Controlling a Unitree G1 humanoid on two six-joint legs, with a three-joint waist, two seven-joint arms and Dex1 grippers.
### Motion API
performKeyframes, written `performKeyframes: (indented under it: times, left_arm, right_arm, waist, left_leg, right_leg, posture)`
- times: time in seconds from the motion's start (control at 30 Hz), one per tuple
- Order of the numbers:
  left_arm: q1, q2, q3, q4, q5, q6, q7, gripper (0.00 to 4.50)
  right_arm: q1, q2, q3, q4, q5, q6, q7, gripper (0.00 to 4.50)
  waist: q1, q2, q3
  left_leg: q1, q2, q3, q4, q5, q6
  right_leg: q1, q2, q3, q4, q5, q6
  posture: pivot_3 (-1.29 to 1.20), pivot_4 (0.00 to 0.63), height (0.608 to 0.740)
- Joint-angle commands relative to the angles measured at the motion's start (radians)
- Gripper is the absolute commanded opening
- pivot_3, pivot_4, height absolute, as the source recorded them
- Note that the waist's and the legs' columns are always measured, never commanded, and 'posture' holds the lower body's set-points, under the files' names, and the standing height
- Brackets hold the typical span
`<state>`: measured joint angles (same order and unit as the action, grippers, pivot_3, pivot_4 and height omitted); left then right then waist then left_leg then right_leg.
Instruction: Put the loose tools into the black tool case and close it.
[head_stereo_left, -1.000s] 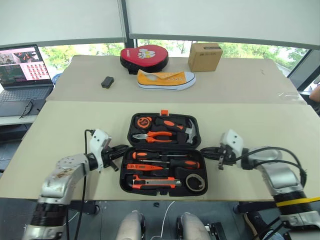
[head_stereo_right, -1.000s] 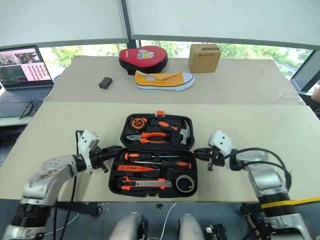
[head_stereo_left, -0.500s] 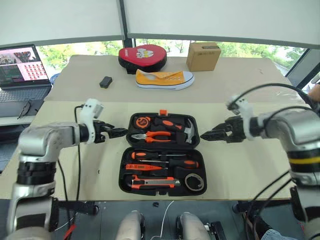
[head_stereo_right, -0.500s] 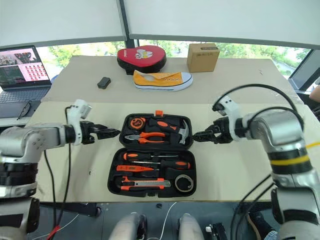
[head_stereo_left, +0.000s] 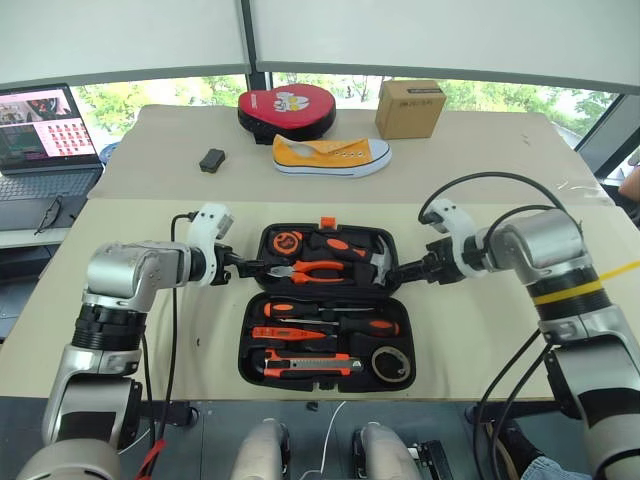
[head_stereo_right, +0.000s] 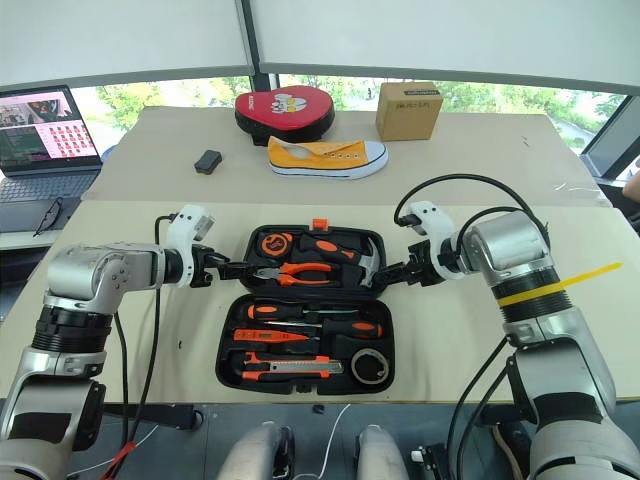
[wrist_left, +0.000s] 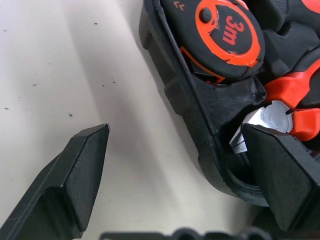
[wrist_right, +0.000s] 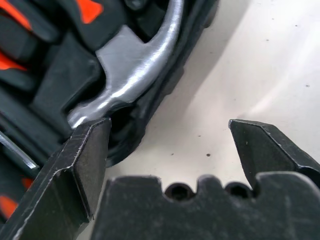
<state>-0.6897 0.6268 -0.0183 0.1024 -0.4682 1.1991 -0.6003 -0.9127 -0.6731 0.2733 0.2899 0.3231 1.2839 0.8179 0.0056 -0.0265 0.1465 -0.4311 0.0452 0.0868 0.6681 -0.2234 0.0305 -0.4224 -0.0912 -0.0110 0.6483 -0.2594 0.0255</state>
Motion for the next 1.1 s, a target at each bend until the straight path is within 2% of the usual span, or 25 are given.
performKeyframes:
  times: [0.03, 0.33, 0.47, 0.6, 0.73, 0.83, 0.93, 1.03, 1.1]
  left_arm:
    - [-0.032, -0.022, 0.042, 0.004, 0.017, -0.028, 0.034, 3.34]
    - [0.009, -0.035, 0.031, -0.023, 0.020, -0.025, 0.040, 0.08]
    - [0.047, -0.065, 0.075, -0.047, 0.010, -0.055, 0.063, 0.02]
    - [0.159, -0.115, 0.204, -0.131, -0.048, -0.247, -0.003, 0.02]
    - [0.289, -0.143, 0.290, -0.219, -0.078, -0.512, -0.110, 0.02]
    - [0.423, -0.152, 0.321, -0.281, -0.064, -0.705, -0.191, 0.02]
    - [0.554, -0.188, 0.335, -0.322, -0.018, -0.986, -0.265, 0.02]
    - [0.688, -0.148, 0.283, -0.260, 0.137, -1.314, -0.351, 0.02]
    - [0.738, -0.146, 0.269, -0.202, 0.176, -1.431, -0.372, 0.02]
  right_arm:
    - [-0.027, 0.004, 0.015, 0.041, -0.046, -0.031, -0.029, 3.01]
    - [-0.030, 0.025, 0.012, 0.070, -0.037, 0.000, -0.030, 0.01]
    - [0.021, 0.062, -0.080, -0.013, 0.019, -0.054, -0.025, 0.00]
    - [0.144, 0.050, -0.167, -0.175, 0.028, -0.340, 0.034, 0.00]
    - [0.272, 0.035, -0.233, -0.298, -0.016, -0.616, 0.017, 0.00]
    - [0.432, -0.006, -0.256, -0.388, -0.110, -0.964, 0.022, 0.00]
    - [0.600, -0.010, -0.302, -0.423, -0.206, -1.343, -0.030, 0.00]
    - [0.743, -0.039, -0.295, -0.346, -0.356, -1.761, -0.094, 0.00]
    - [0.802, -0.061, -0.275, -0.247, -0.449, -1.971, -0.142, 0.00]
  waist:
    - [0.002, 0.000, 0.000]
    - [0.002, 0.000, 0.000]
    - [0.003, -0.001, -0.001]
    - [-0.002, -0.001, -0.001]
    - [-0.006, -0.001, 0.000]
    - [-0.005, -0.001, 0.000]
    - [0.001, -0.001, 0.000]
    - [0.004, -0.001, 0.000]
    - [0.004, -0.001, 0.000]
  left_leg:
    - [0.000, 0.000, 0.000, 0.000, 0.000, 0.000]
    - [0.000, 0.001, -0.001, 0.009, 0.000, 0.002]
    - [0.002, 0.001, -0.002, 0.009, 0.001, 0.002]
    - [0.001, 0.001, -0.001, 0.008, 0.001, 0.002]
    - [-0.001, 0.002, 0.000, 0.007, 0.001, 0.002]
    - [-0.004, 0.002, 0.000, 0.007, 0.001, 0.002]
    - [-0.004, 0.002, 0.001, 0.006, 0.000, 0.003]
    - [-0.005, 0.001, 0.003, 0.007, -0.001, 0.004]
    - [-0.003, 0.001, 0.005, 0.007, -0.002, 0.005]
  right_leg:
    - [0.000, 0.000, 0.000, 0.000, 0.000, 0.000]
    - [0.004, 0.001, -0.001, 0.003, 0.004, 0.001]
    - [0.005, 0.000, 0.000, 0.003, 0.004, 0.001]
    - [0.004, 0.001, 0.000, 0.003, 0.005, 0.001]
    - [0.001, 0.000, 0.001, 0.002, 0.005, 0.001]
    - [-0.001, 0.000, 0.000, 0.000, 0.005, 0.001]
    - [-0.001, 0.000, 0.000, -0.002, 0.004, 0.002]
    - [-0.001, -0.001, 0.001, -0.003, 0.004, 0.003]
    - [0.001, -0.001, 0.001, -0.004, 0.004, 0.003]
  posture:
    - [0.00, 0.150, 0.740]
    - [0.00, 0.150, 0.740]
    - [0.00, 0.150, 0.740]
    - [0.00, 0.150, 0.740]
    - [0.00, 0.150, 0.740]
    - [0.00, 0.150, 0.740]
    - [0.00, 0.150, 0.740]
    - [0.00, 0.150, 0.740]
    - [0.00, 0.150, 0.740]
